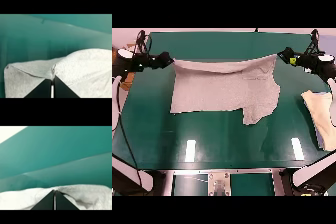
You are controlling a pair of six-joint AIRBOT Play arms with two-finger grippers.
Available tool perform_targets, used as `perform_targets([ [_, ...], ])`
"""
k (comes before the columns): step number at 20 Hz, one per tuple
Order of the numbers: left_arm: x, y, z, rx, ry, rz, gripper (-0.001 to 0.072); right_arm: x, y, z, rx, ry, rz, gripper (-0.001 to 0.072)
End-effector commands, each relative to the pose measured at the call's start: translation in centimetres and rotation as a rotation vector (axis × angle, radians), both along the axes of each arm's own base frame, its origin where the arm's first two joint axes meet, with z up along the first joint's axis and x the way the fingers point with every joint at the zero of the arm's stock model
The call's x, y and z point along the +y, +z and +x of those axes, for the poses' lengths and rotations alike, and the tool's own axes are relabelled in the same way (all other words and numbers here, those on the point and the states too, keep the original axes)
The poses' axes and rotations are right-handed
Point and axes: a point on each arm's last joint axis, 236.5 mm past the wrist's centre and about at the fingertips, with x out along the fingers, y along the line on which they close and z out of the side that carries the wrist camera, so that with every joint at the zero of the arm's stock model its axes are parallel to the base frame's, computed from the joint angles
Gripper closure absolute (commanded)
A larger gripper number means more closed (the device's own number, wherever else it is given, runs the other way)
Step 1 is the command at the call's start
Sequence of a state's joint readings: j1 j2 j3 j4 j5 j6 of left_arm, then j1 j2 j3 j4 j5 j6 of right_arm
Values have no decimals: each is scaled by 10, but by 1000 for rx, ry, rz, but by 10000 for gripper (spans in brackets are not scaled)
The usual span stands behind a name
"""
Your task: Fold the shirts.
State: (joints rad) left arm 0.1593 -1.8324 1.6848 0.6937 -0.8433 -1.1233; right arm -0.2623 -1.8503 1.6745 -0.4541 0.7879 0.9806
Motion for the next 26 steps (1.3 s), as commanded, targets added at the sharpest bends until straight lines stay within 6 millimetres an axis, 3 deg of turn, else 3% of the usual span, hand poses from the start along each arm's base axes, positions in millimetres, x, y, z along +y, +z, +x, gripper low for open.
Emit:
perform_targets([
  [1, 1, -30, -10, 72, -46, 46, 683, -9, -47, -24, 173, 59, -94, 705],
  [5, -2, -59, -19, 143, -81, 56, 683, -6, -101, -57, 325, 85, -105, 705],
  [8, 6, -86, -38, 252, -96, 108, 683, -5, -123, -74, 387, 97, -98, 705],
  [11, 16, -110, -59, 367, -108, 161, 683, -8, -127, -77, 403, 95, -106, 705],
  [15, 13, -120, -61, 390, -108, 138, 683, -17, -132, -77, 427, 57, -131, 705],
  [23, 17, -119, -52, 357, -80, 148, 683, -57, -123, -68, 403, -48, -128, 705],
  [26, 17, -118, -48, 345, -70, 143, 683, -57, -124, -68, 405, -49, -127, 705],
])
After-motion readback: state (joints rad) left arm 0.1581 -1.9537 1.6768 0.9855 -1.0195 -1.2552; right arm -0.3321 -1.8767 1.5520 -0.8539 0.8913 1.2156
